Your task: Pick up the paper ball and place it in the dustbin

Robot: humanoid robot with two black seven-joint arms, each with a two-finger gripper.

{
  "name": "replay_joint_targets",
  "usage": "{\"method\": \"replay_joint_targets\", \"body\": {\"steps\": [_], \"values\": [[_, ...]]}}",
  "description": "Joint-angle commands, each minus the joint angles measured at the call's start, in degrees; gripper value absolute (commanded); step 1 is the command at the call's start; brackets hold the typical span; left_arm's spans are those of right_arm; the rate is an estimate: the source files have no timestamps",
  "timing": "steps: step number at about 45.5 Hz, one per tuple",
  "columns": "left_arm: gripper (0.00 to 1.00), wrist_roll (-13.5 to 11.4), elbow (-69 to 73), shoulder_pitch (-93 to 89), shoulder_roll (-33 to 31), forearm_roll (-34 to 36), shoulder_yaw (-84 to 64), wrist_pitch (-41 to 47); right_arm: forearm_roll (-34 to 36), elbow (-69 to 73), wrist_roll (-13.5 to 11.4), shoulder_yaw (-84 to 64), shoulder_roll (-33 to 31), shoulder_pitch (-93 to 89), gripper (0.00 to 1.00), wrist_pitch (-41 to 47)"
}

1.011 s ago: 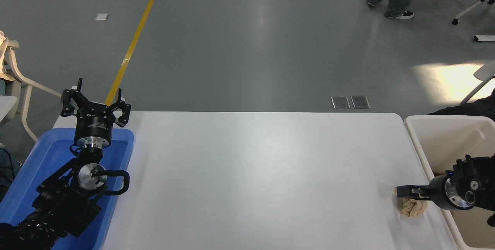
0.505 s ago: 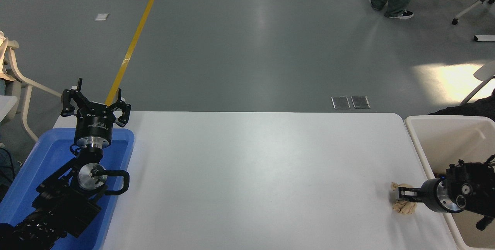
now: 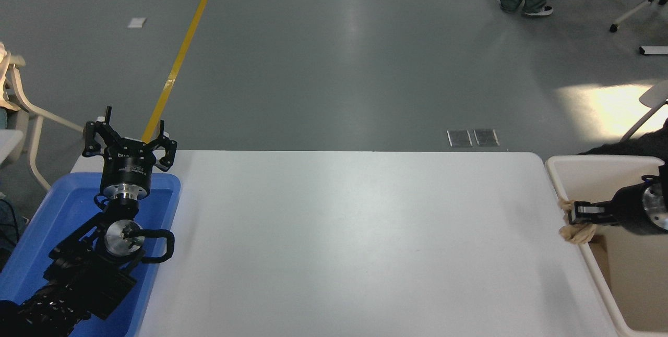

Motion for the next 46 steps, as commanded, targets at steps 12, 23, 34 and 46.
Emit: {"method": "replay_joint_targets", "body": {"steps": [12, 23, 34, 46], "values": [[0.99, 0.0, -0.04, 0.09, 0.04, 0.01, 0.02, -0.01, 6.95, 5.73, 3.68, -27.76, 8.01, 50.01, 0.0, 8.14], [0.99, 0.09, -0.04, 0.09, 0.04, 0.01, 0.02, -0.01, 7.56, 5.65, 3.59, -27.32, 8.01, 50.01, 0.0, 8.05], [0.99, 0.0, -0.04, 0.09, 0.04, 0.01, 0.02, -0.01, 8.7, 5.64, 3.33, -26.44, 8.1, 50.1, 0.0, 8.14], [0.99, 0.0, -0.04, 0.09, 0.04, 0.01, 0.02, -0.01, 10.37, 5.47, 3.24, -26.27, 8.27, 49.39, 0.0, 8.14]]}}
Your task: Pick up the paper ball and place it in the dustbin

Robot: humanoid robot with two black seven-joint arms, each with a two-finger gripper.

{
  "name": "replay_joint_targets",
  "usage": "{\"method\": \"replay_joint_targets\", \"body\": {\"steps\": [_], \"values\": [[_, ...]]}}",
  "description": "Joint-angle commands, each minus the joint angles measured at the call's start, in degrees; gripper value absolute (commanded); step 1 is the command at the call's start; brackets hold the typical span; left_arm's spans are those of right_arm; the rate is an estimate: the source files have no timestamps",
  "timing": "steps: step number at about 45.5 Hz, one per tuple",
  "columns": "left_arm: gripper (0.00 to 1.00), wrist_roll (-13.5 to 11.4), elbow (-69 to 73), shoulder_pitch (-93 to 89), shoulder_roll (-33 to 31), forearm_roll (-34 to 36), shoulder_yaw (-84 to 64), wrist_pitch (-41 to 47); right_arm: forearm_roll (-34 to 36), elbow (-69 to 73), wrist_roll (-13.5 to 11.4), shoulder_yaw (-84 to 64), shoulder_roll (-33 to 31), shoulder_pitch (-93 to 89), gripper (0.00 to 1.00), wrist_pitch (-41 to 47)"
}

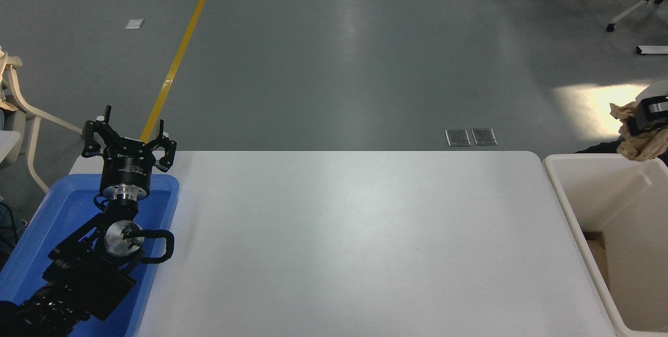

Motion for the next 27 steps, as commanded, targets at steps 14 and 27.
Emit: {"method": "replay_joint_targets", "body": {"steps": [14, 27], "values": [[0.99, -0.04, -0.01, 0.0, 0.0, -0.01, 0.0, 0.0, 7.4, -0.57, -0.32, 0.07, 0.66, -1.31, 0.0, 0.16], [0.99, 0.05, -0.01, 0.0, 0.0, -0.01, 0.0, 0.0, 7.75, -1.28, -0.32, 0.07, 0.57, -2.18, 0.0, 0.16]]}}
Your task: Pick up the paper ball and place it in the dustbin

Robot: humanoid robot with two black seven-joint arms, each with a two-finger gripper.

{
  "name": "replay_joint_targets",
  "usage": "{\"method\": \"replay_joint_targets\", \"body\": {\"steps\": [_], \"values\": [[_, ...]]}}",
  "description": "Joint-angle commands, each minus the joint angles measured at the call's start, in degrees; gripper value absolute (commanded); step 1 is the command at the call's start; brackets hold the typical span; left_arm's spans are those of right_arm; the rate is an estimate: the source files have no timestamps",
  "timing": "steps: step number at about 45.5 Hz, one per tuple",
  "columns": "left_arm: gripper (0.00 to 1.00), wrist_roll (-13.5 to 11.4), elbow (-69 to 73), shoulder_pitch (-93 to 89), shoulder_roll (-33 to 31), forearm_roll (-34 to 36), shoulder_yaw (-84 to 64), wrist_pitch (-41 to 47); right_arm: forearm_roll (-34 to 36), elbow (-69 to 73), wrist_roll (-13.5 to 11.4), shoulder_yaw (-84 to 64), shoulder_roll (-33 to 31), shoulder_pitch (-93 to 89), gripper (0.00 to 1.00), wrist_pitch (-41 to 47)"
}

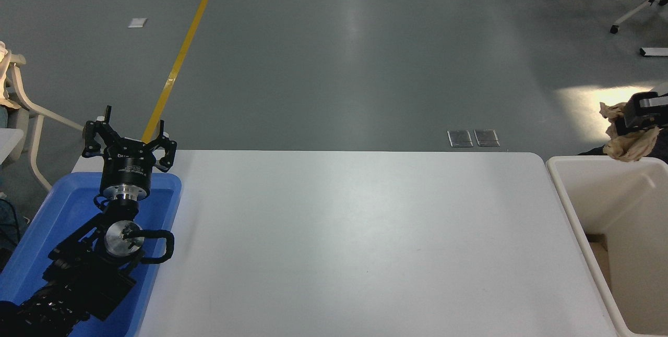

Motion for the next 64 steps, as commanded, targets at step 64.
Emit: {"method": "replay_joint_targets", "body": {"steps": [64], "values": [[0.99, -0.04, 0.0, 0.0, -0.09, -0.09, -0.09, 0.0, 6.97, -64.64, 12.28, 46.33, 4.66, -90.55, 0.0, -17.14]]}}
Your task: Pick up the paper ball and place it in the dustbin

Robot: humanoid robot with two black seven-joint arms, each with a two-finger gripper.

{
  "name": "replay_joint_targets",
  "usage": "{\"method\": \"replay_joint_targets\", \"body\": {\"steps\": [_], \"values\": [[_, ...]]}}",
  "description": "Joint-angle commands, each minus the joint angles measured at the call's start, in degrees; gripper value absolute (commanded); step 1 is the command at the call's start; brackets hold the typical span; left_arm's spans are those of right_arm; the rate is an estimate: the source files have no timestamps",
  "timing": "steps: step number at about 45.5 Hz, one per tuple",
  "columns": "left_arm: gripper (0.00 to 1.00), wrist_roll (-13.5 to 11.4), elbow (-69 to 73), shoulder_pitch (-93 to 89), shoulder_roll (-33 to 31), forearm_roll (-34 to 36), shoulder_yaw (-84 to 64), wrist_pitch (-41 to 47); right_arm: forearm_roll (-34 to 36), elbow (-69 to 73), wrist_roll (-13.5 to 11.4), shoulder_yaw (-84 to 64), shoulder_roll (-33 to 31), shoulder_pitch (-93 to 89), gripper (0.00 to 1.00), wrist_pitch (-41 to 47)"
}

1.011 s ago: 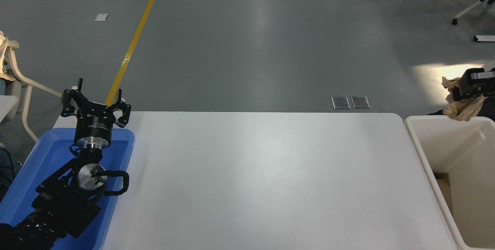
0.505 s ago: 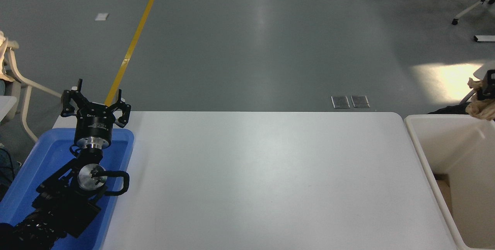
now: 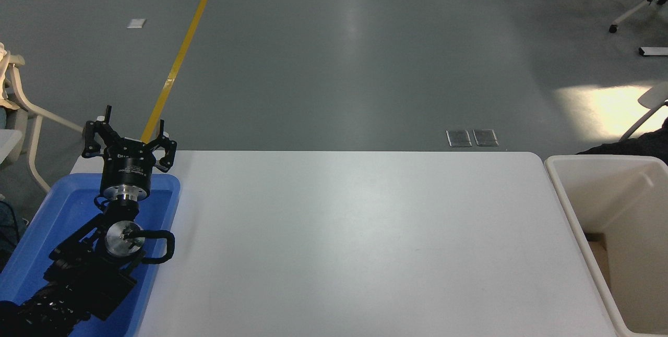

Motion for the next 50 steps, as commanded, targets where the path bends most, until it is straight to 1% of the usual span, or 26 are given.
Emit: {"method": "replay_joint_targets", "body": {"steps": [1, 7, 13, 19, 23, 29, 31, 32, 33, 34, 35, 36, 42, 50], "values": [[0.99, -0.01, 0.0, 0.01, 0.0, 0.0, 0.0, 0.01, 5.66, -13.26, 0.11, 17.16, 7.21, -24.02, 0.0, -4.49], [0.99, -0.01, 0.0, -0.08, 0.0, 0.0, 0.0, 0.01, 11.56, -17.48, -0.07, 17.78, 12.75, -30.98, 0.0, -7.66], [0.99, -0.01, 0.0, -0.08, 0.0, 0.0, 0.0, 0.09, 14.72, -17.66, -0.86, 18.92, 15.39, -34.41, 0.0, -11.61], [0.99, -0.01, 0.0, 0.01, 0.0, 0.0, 0.0, 0.01, 15.26, -17.4, -1.47, 19.71, 18.73, -36.43, 0.0, -15.22], [0.99, -0.01, 0.0, -0.08, 0.0, 0.0, 0.0, 0.01, 15.26, -16.87, -2.26, 20.94, 18.91, -37.13, 0.0, -15.49], [0.99, -0.01, 0.08, -0.08, 0.0, 0.0, 0.0, 0.01, 15.26, -16.26, -2.26, 23.49, 19.0, -37.31, 0.0, -16.72], [0.99, -0.01, 0.0, 0.01, 0.0, 0.0, 0.0, 0.01, 15.17, -15.82, -2.26, 24.02, 18.82, -37.4, 0.06, -16.89], [0.99, -0.01, 0.0, -0.08, 0.0, 0.0, 0.0, 0.01, 15.17, -15.73, -2.26, 24.28, 18.74, -37.4, 0.12, -16.98], [0.99, -0.01, 0.0, -0.08, 0.0, 0.0, 0.0, 0.01, 15.17, -15.73, -2.35, 24.46, 18.73, -37.4, 0.25, -16.98], [0.99, -0.01, 0.0, -0.08, 0.0, 0.0, -0.09, 0.01, 15.17, -15.73, -2.44, 24.64, 18.65, -37.4, 0.5, -16.89], [0.99, -0.01, 0.0, -0.08, 0.0, 0.0, -0.09, 0.01, 15.08, -15.64, -2.44, 24.81, 18.65, -37.4, 0.86, -17.07], [0.99, -0.01, 0.0, -0.08, 0.0, 0.0, -0.09, 0.01, 15.17, -15.21, -2.61, 24.9, 18.65, -37.23, 1.0, -17.07], [0.99, -0.01, 0.0, -0.08, 0.0, 0.0, -0.09, 0.01, 13.76, -11.08, -3.67, 25.08, 17.51, -37.05, 1.0, -17.16], [0.99, -0.01, 0.0, -0.08, 0.0, 0.0, -0.09, 0.01, 13.5, -10.28, -4.81, 25.78, 17.94, -36.96, 1.0, -17.25]]}}
